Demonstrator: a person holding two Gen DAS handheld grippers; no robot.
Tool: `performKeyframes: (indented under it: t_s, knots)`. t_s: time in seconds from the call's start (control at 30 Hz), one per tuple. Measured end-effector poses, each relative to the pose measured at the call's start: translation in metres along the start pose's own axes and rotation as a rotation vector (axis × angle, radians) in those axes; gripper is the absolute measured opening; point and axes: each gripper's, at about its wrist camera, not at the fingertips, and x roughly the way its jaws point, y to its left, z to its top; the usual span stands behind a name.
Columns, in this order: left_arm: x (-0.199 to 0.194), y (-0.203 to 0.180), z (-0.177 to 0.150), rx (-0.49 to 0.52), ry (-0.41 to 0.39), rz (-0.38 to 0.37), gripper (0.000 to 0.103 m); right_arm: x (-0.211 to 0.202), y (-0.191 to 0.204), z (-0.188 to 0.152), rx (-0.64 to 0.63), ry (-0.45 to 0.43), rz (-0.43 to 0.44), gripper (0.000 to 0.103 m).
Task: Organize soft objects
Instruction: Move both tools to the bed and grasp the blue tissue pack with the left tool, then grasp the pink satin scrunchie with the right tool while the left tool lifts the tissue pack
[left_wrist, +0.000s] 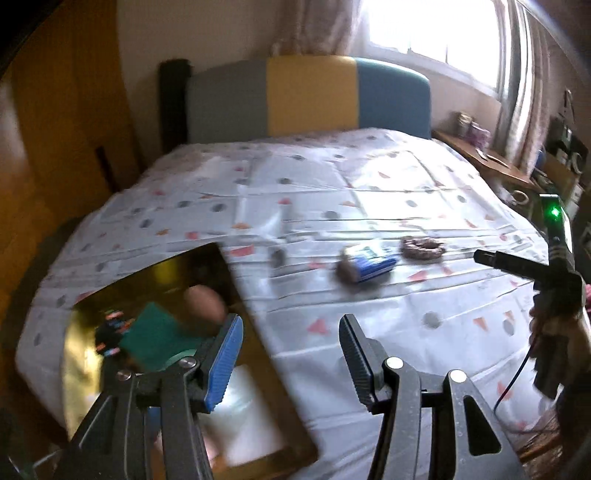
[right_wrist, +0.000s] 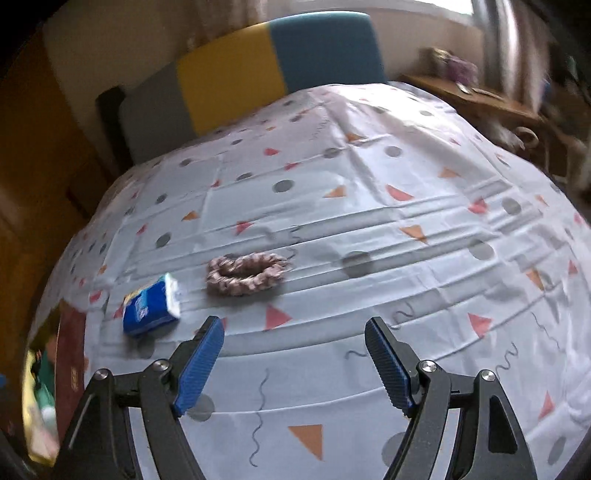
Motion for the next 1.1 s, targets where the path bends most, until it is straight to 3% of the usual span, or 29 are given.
performKeyframes:
  t_s: [0.13,0.2,0.23,0.3,0.37,0.57,0.83,0.97,1.1]
  knots:
    - [0.04,-0.034,0.026,0.024,0.053,-0.076,0.056,-0.005,-0.008,0.002,0.051,-0.013,0.003,0.079]
    - [0.067,-0.049,0.035,0.03,0.092,-0.099,0.063,-0.006,-0.01,0.003,0.061,-0.011,0.012,0.079]
    - [0.081,-0.056,0.039,0.043,0.113,-0.109,0.073,-0.006,-0.01,0.003,0.065,-0.01,0.018,0.079]
    - [0.106,-0.065,0.043,0.057,0.138,-0.105,0.076,-0.005,-0.01,0.003,0.069,-0.007,0.024,0.08]
    - [0.126,-0.078,0.049,0.145,0.146,-0.085,0.083,-0.004,-0.01,0.003,0.077,-0.001,0.039,0.08]
    - [0.176,-0.089,0.066,0.316,0.229,-0.121,0.085,-0.001,-0.007,0.003,0.071,0.027,0.062,0.081]
    - [0.216,-0.092,0.066,0.368,0.312,-0.205,0.083,0.005,-0.001,0.005,0.077,0.076,0.104,0.083]
    - [0.217,-0.082,0.063,0.315,0.291,-0.206,0.069,0.017,0.021,0.026,-0.095,0.067,0.1,0.083]
    - [0.208,-0.066,0.063,0.234,0.286,-0.218,0.067,0.051,0.048,0.042,-0.331,0.107,0.104,0.083]
